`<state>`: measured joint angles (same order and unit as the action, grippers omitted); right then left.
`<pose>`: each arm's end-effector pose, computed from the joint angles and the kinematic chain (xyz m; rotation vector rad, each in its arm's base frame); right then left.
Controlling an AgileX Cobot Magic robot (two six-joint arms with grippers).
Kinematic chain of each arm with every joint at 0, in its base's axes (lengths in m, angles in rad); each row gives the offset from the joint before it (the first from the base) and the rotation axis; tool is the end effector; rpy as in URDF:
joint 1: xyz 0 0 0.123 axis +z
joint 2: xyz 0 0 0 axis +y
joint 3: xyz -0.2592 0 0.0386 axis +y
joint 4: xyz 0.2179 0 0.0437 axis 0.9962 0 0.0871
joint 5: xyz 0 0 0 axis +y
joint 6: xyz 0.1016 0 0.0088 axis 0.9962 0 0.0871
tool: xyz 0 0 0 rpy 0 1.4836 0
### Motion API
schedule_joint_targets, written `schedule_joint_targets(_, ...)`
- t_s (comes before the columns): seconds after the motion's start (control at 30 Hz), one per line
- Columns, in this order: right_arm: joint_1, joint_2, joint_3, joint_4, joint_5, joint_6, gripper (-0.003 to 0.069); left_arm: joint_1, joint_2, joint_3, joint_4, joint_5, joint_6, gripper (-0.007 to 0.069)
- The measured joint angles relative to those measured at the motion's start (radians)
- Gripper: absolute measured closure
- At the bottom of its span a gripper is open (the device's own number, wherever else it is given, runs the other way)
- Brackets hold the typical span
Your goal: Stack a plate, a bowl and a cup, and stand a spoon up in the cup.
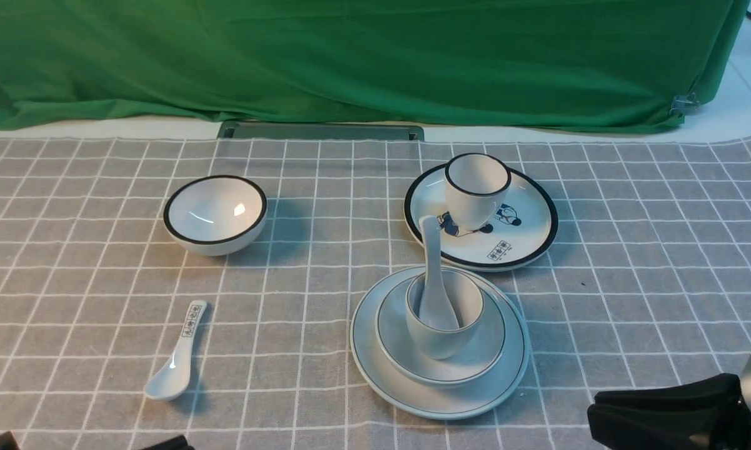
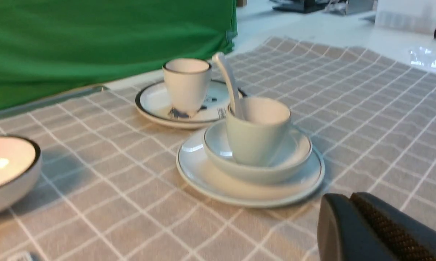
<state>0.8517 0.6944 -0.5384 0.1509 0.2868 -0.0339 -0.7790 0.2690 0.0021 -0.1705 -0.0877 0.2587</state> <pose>0.0910 0.1106 0.2926 -0.7456 1.8387 0.6781 0.0605 -0.0576 0.2028 0.7016 1.5413 -0.5077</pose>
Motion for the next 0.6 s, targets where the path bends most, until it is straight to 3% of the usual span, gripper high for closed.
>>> schedule_joint_targets(0.13,-0.076,-0.056,0.015,-0.012,0.001,-0.008,0.0612,0.000,-0.002,0.004,0.000,0.001,0.000,0.0615)
schedule_joint_targets(0.33,-0.495,-0.323,0.269,-0.002,-0.043,-0.060,0.0643,0.000,-0.002,0.004,0.000,0.021,0.000,0.0614)
schedule_joint_targets(0.43,-0.648,-0.497,0.402,-0.002,-0.056,-0.117,0.0642,0.000,-0.002,0.004,0.000,0.024,0.000,0.0613)
schedule_joint_targets(0.6,-0.745,-0.663,0.534,-0.001,-0.062,-0.138,0.0642,0.000,-0.002,0.004,0.000,0.025,0.000,0.0613)
